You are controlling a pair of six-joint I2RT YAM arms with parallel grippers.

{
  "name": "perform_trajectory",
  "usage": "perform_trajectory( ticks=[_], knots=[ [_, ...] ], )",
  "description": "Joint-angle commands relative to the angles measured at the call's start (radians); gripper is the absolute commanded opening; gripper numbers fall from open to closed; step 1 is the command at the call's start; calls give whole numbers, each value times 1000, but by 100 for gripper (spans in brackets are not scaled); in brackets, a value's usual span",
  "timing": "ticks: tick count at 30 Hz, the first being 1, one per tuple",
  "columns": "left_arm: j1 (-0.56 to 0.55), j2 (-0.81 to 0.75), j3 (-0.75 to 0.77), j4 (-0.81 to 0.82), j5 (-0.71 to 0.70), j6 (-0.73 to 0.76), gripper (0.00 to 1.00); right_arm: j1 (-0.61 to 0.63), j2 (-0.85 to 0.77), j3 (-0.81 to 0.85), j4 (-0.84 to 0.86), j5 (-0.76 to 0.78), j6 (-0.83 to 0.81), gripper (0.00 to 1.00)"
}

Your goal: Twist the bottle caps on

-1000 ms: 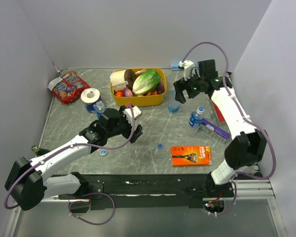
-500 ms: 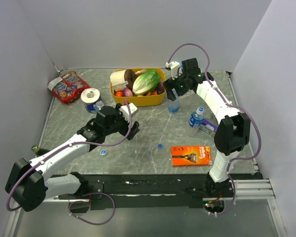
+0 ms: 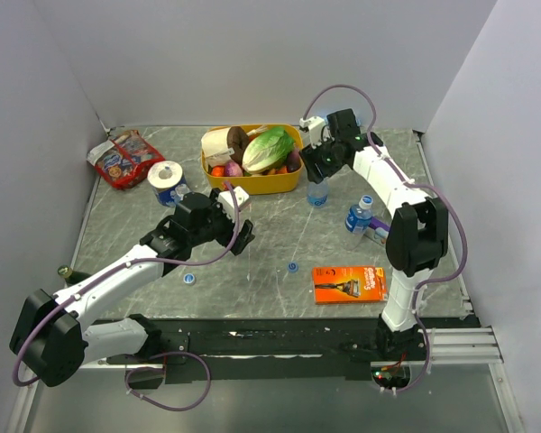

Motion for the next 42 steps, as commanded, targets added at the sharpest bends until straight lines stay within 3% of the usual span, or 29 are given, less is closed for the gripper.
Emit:
perform_trajectory(
  ticks=[1,7,11,12,19,26,34,42],
  knots=[
    [4,6,43,37,31,-22,96,4,7,67,38,-13,-1,64],
    [4,4,38,37,41,-17,96,9,13,71,41,-29,-29,43],
    [4,0,29,41,78,6,96,11,-40,53,18,-42,-71,3],
    [4,0,28,69,84,26,96,12,-57,47,7,-51,-76,1],
    [4,9,34,162,198,60,96,24,-278,45,-120,-270,-53,0],
    [2,61,57,291,221,-66,96,89,-393,6,-165,-427,31,0],
    [-7,96,100,337,241,-130,96,181,-410,-7,-126,-465,115,0],
    [-42,121,100,348,236,-114,96,187,-398,16,-63,-620,212,0]
  ],
)
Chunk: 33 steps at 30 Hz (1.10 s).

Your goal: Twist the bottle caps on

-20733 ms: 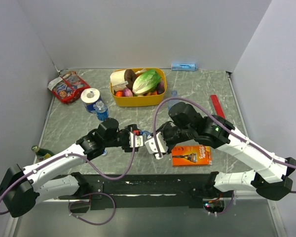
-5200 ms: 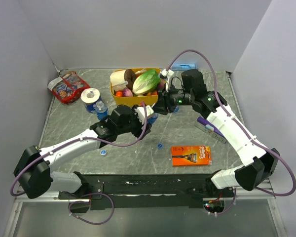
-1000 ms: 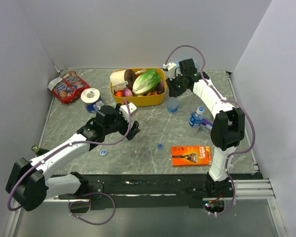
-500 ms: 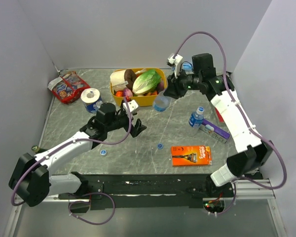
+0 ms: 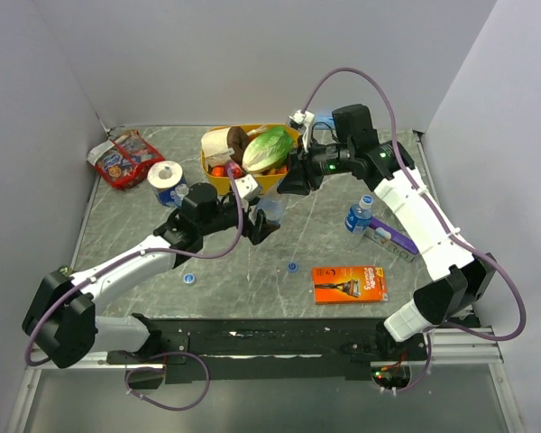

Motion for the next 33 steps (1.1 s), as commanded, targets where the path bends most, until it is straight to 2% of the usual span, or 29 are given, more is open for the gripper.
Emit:
perform_trajectory(
  ticks=[1,7,10,20,21,22,25,28,30,32,33],
  knots=[
    [-14,11,37,46,39,-6,96,4,-14,26,66,-121,77,0],
    [-22,20,55,34,91,5,96,13,-17,25,67,-144,71,0],
    [-22,26,69,18,114,58,98,15,-20,12,67,-144,68,0],
    [-22,29,78,-31,160,92,69,21,-25,5,58,-129,42,0],
    [-22,26,78,-34,160,94,65,18,-25,9,55,-126,42,2],
    [-22,25,77,-44,160,97,64,20,-25,12,52,-121,40,24],
    [-17,-1,74,-87,154,117,54,9,-43,52,27,-87,-8,57],
    [-5,-49,57,-132,154,146,49,-58,-104,45,42,-138,-91,70],
    [-1,-87,37,-185,158,166,43,-100,-145,-20,75,-130,-130,74],
    [2,-110,11,-233,157,192,40,-105,-175,-85,40,-97,-300,73],
    [4,-129,2,-247,148,193,23,-100,-180,-112,-26,-86,-375,72]
  ],
)
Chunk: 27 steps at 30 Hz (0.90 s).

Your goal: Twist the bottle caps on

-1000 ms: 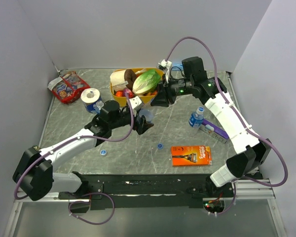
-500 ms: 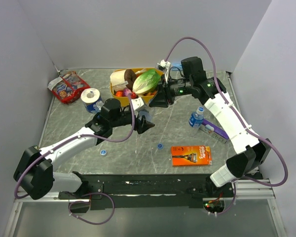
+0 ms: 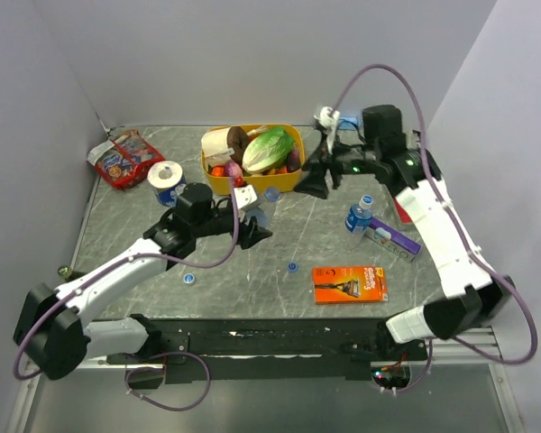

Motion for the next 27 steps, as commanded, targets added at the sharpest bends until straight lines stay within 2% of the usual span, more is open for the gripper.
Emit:
perform_trajectory(
  ticks=[1,2,3,4,7,10,14,18,27],
  knots=[
    [9,-94,-36,-81,10,59,12,-12,-99,-101,-88,31,-401,71],
    [10,-103,-50,-108,2,55,3,-3,-101,-159,-122,45,-475,70],
    [15,-121,-56,-122,-4,52,1,12,-102,-190,-153,66,-553,69],
    [26,-132,-62,-122,-1,47,1,61,-104,-223,-196,95,-709,69],
    [59,-164,-81,-118,-3,34,1,146,-124,-378,-170,207,-958,68],
    [102,-190,-92,-104,-1,18,1,222,-102,-478,-133,284,-1133,67],
    [150,-221,-107,-95,8,-2,1,287,-21,-527,-109,328,-1277,64],
    [184,-250,-121,-93,26,-20,1,318,71,-576,-81,385,-1421,66],
    [250,-286,-145,-92,45,-49,3,324,226,-563,-73,428,-1488,63]
  ],
)
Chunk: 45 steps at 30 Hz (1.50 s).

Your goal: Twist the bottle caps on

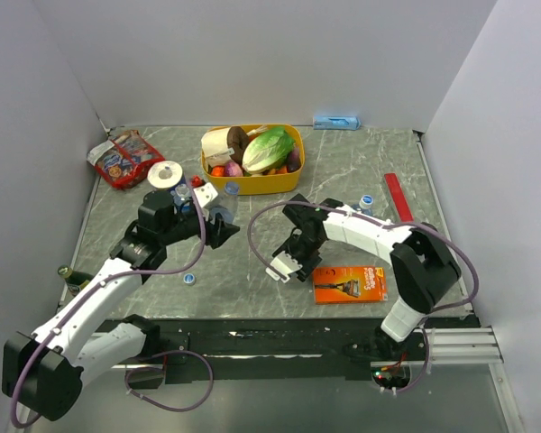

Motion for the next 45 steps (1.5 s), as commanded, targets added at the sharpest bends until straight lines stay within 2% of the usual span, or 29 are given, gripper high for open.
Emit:
perform_trajectory(
  ticks=[1,15,39,45],
  knots=[
    [34,-33,-14,25,39,-46,3,7,36,9,26,25,-71,63],
    [69,-64,-49,23,54,-72,3,19,145,46,49,55,-28,56],
    [72,-47,-58,71,65,-80,4,37,168,63,40,24,24,49],
    [72,-41,-60,74,64,-74,3,40,184,78,37,30,33,44]
  ],
)
